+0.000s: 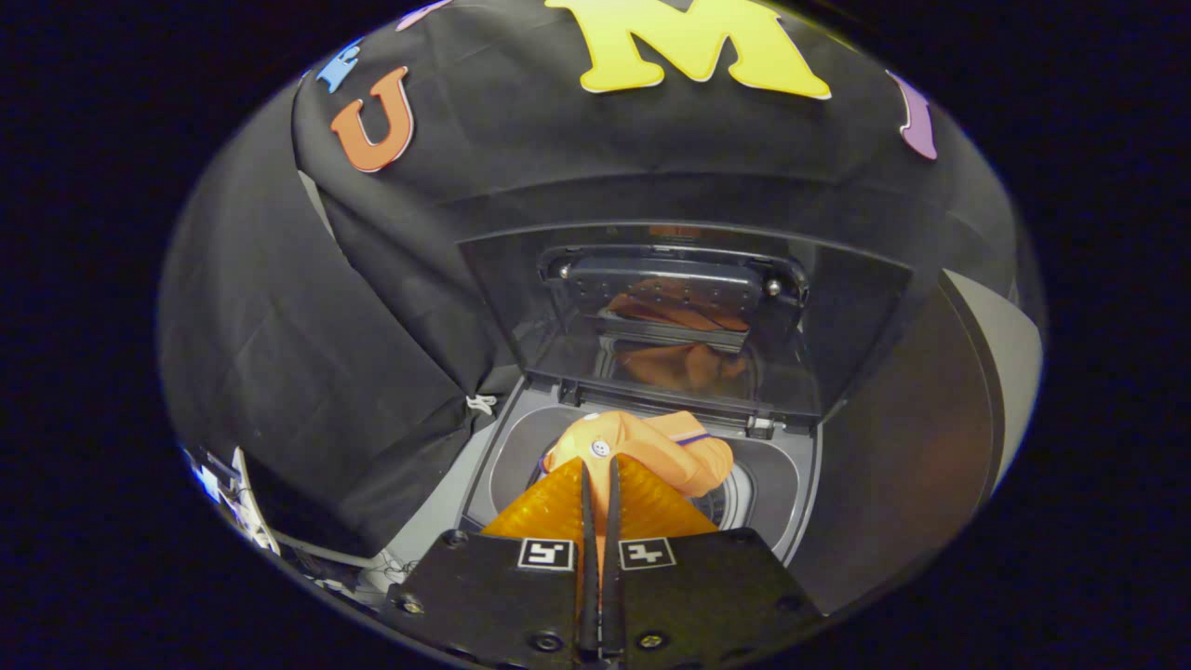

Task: Put the clothes into the washing machine and then close the washing machine lid.

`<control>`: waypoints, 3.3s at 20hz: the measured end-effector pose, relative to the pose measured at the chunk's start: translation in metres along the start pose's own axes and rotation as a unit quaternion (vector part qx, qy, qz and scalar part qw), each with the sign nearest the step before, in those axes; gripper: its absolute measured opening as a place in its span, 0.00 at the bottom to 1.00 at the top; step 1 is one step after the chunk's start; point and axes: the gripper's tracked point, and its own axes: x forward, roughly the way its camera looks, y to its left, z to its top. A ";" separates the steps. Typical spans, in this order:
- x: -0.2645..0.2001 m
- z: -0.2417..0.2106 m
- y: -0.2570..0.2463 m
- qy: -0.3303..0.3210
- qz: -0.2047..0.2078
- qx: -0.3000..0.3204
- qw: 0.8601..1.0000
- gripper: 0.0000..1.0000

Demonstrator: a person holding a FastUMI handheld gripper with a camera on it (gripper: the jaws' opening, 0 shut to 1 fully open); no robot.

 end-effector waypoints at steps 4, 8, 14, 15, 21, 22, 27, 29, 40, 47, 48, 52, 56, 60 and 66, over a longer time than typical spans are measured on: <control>0.020 -0.012 -0.005 0.015 -0.008 0.012 1.000 0.05; 0.037 -0.026 -0.009 0.033 -0.017 0.030 0.999 0.05; 0.058 -0.043 -0.008 0.057 -0.030 0.039 0.997 0.05; 0.060 -0.045 -0.009 0.060 -0.033 0.043 0.997 0.05; 0.066 -0.056 -0.014 0.076 -0.044 0.058 0.994 0.05; 0.068 -0.059 -0.014 0.075 -0.045 0.058 0.994 0.05; 0.069 -0.072 -0.010 0.107 -0.036 0.055 0.992 0.15; 0.070 -0.074 -0.013 0.110 -0.041 0.050 0.992 0.39; 0.058 -0.062 -0.016 0.094 -0.059 0.033 0.993 0.62; 0.023 -0.015 -0.012 0.034 -0.059 0.001 0.998 0.62; 0.015 -0.006 -0.011 0.023 -0.059 -0.002 0.998 0.62; -0.017 0.034 -0.012 -0.023 -0.062 -0.020 0.998 0.62; -0.048 0.076 -0.014 -0.073 -0.080 -0.043 0.993 0.62; -0.073 0.114 -0.008 -0.101 -0.077 -0.031 0.991 0.63; -0.087 0.150 -0.012 -0.125 -0.085 -0.026 0.988 0.63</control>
